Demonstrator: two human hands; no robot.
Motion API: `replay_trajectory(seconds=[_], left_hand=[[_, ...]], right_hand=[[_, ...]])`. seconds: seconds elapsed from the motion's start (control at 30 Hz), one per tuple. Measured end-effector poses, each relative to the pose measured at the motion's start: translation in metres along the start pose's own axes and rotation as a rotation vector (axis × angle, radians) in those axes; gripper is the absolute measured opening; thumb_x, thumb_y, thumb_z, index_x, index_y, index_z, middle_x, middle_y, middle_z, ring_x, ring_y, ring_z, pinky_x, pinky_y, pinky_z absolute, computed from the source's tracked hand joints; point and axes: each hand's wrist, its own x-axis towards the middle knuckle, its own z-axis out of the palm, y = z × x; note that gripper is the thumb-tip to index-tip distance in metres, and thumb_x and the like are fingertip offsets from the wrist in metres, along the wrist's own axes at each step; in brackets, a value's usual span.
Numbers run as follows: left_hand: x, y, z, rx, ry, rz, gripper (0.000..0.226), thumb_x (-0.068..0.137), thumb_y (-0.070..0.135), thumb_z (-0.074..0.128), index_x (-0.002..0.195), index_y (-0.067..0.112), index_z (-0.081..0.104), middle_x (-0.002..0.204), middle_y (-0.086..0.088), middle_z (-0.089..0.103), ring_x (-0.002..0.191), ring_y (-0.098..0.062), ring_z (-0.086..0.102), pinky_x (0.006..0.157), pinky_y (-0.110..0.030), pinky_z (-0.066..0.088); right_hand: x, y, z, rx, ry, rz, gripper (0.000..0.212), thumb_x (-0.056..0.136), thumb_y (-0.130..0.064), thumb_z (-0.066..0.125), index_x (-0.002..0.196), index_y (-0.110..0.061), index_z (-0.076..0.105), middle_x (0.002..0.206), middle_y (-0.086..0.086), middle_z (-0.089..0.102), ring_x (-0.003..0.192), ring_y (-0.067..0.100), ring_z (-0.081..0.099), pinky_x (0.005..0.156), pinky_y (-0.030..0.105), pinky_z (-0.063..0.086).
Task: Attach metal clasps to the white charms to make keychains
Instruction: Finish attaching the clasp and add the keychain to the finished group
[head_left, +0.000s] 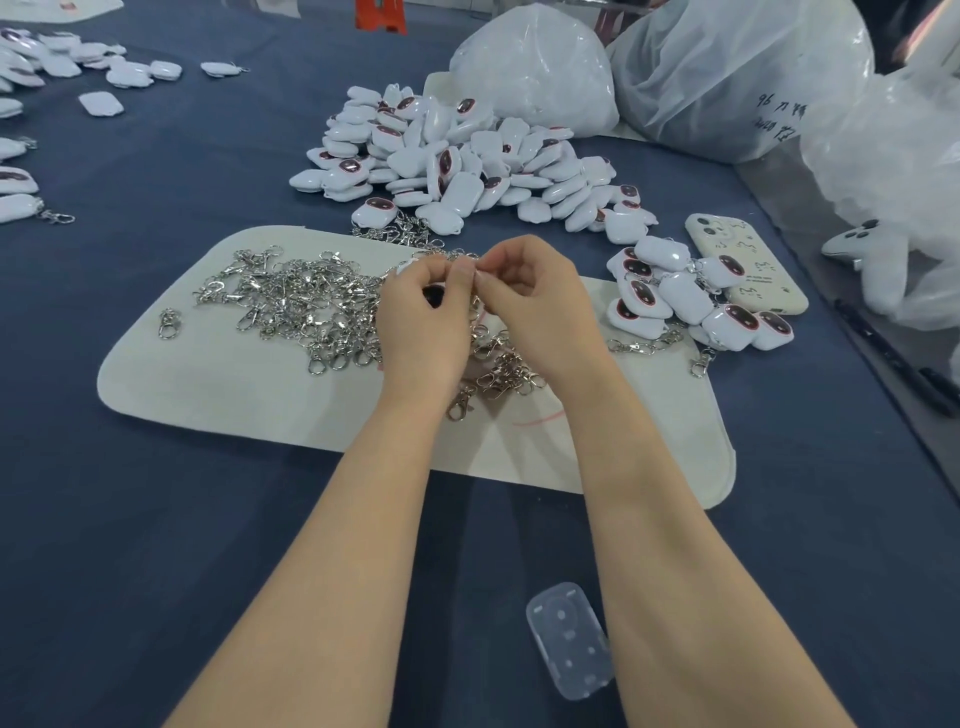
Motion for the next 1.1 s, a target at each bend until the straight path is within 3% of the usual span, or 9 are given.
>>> replay_trajectory(seconds=[0.17, 0.3, 0.4, 0.53, 0.6, 0.77, 0.9, 1.1], left_hand=[[0.0005, -0.0016, 0.0013, -0.104, -0.046, -0.039, 0.027, 0.094, 0.014, 0.054, 0.071, 0.026, 0.062, 0.049, 0.018, 0.054, 0.049, 0.004, 0.047, 0.056, -0.011, 0.038], [-0.0005, -0.001, 0.0021, -0.038, -0.067, 0.005, 0.025, 0.089, 0.009, 0.059, 0.074, 0.029, 0.062, 0.072, 0.013, 0.062, 0.058, 0.007, 0.053, 0.061, -0.01, 0.041], [0.0006, -0.0027, 0.0018, 0.032, -0.07, 0.017, 0.011, 0.09, 0.013, 0.059, 0.084, 0.021, 0.064, 0.1, -0.001, 0.065, 0.078, -0.005, 0.058, 0.078, -0.022, 0.046], [0.002, -0.0033, 0.0023, 0.088, -0.045, 0.014, 0.005, 0.092, 0.018, 0.057, 0.092, 0.019, 0.062, 0.111, -0.008, 0.06, 0.081, -0.008, 0.056, 0.085, -0.024, 0.045], [0.0021, -0.0035, 0.0022, 0.142, -0.016, 0.034, 0.004, 0.093, 0.019, 0.056, 0.091, 0.02, 0.059, 0.11, -0.002, 0.053, 0.076, 0.0, 0.051, 0.08, -0.015, 0.038], [0.0003, -0.0053, 0.0032, 0.26, 0.006, 0.108, 0.011, 0.094, 0.016, 0.054, 0.098, 0.012, 0.063, 0.111, 0.001, 0.044, 0.076, -0.004, 0.049, 0.068, -0.001, 0.032], [-0.001, -0.0069, 0.0038, 0.305, 0.015, 0.133, 0.012, 0.095, 0.015, 0.052, 0.099, 0.009, 0.062, 0.115, -0.003, 0.046, 0.085, -0.014, 0.052, 0.071, -0.009, 0.03], [-0.0016, -0.0084, 0.0037, 0.335, 0.031, 0.178, 0.014, 0.095, 0.014, 0.051, 0.098, 0.005, 0.061, 0.116, -0.006, 0.047, 0.069, -0.004, 0.046, 0.069, -0.01, 0.031]], right_hand=[[0.0022, 0.0016, 0.0, 0.03, 0.078, 0.06, 0.009, 0.087, -0.01, 0.063, 0.083, -0.015, 0.057, 0.077, 0.0, 0.062, 0.077, 0.018, 0.061, 0.084, 0.043, 0.053], [0.0021, 0.0015, -0.0008, 0.057, 0.106, 0.084, 0.013, 0.088, -0.008, 0.061, 0.08, -0.018, 0.056, 0.084, 0.008, 0.066, 0.082, 0.025, 0.063, 0.086, 0.044, 0.052], [0.0019, 0.0009, -0.0023, 0.079, 0.064, 0.088, 0.006, 0.089, -0.007, 0.059, 0.087, -0.012, 0.057, 0.087, 0.012, 0.065, 0.084, 0.029, 0.063, 0.087, 0.046, 0.052], [0.0017, 0.0015, -0.005, 0.031, 0.002, 0.039, 0.017, 0.088, 0.001, 0.053, 0.098, -0.013, 0.056, 0.09, 0.0, 0.06, 0.085, 0.012, 0.056, 0.084, 0.028, 0.049], [0.0019, 0.0028, -0.0051, -0.054, 0.033, 0.002, 0.024, 0.086, 0.003, 0.05, 0.1, -0.016, 0.057, 0.095, -0.006, 0.06, 0.089, 0.009, 0.056, 0.083, 0.018, 0.045], [0.0037, 0.0047, -0.0013, -0.078, 0.091, -0.043, 0.009, 0.086, -0.007, 0.061, 0.091, -0.014, 0.061, 0.081, -0.012, 0.061, 0.073, 0.0, 0.056, 0.072, 0.012, 0.046], [0.0035, 0.0071, 0.0025, -0.114, 0.097, -0.066, 0.01, 0.084, -0.007, 0.063, 0.085, -0.015, 0.058, 0.073, -0.014, 0.057, 0.063, -0.003, 0.05, 0.065, 0.009, 0.042], [0.0023, 0.0053, 0.0027, -0.086, 0.082, -0.05, 0.008, 0.084, -0.006, 0.063, 0.087, -0.013, 0.059, 0.075, -0.011, 0.058, 0.068, 0.003, 0.053, 0.066, 0.011, 0.044]])
